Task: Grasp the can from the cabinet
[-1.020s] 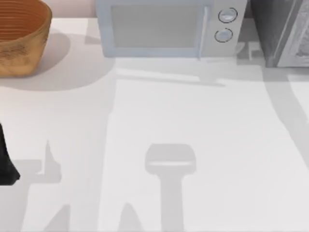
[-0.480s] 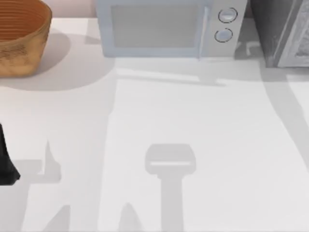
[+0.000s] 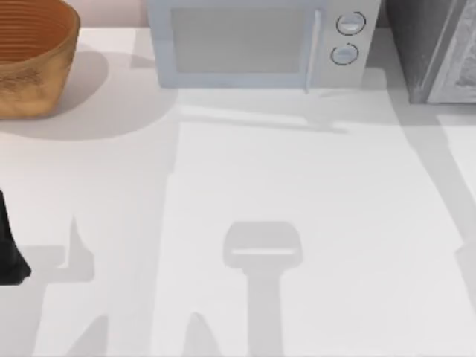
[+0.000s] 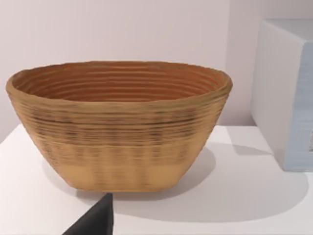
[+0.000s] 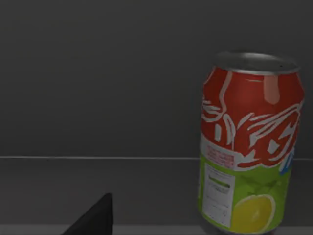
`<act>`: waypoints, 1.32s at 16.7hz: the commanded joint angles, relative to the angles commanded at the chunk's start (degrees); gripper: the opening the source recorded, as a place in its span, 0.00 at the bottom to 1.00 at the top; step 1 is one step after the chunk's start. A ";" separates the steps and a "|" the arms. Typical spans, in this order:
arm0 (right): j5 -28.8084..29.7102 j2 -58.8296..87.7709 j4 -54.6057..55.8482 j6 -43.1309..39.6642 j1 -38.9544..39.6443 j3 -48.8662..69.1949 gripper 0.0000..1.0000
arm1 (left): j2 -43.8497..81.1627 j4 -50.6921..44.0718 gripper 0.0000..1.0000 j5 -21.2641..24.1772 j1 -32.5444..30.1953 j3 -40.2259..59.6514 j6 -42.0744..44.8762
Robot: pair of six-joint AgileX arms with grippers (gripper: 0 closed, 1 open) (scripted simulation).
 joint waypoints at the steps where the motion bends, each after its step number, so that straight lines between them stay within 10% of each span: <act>1: 0.00 0.00 0.00 0.00 0.00 0.00 1.00 | 0.00 0.00 1.00 0.00 0.00 0.00 0.00; 19: -1.53 14.00 -2.19 -0.02 -1.75 16.22 1.00 | 0.00 0.00 1.00 0.00 0.00 0.00 0.00; 22: -1.53 14.00 -2.19 -0.02 -1.75 16.22 0.77 | 0.00 0.00 1.00 0.00 0.00 0.00 0.00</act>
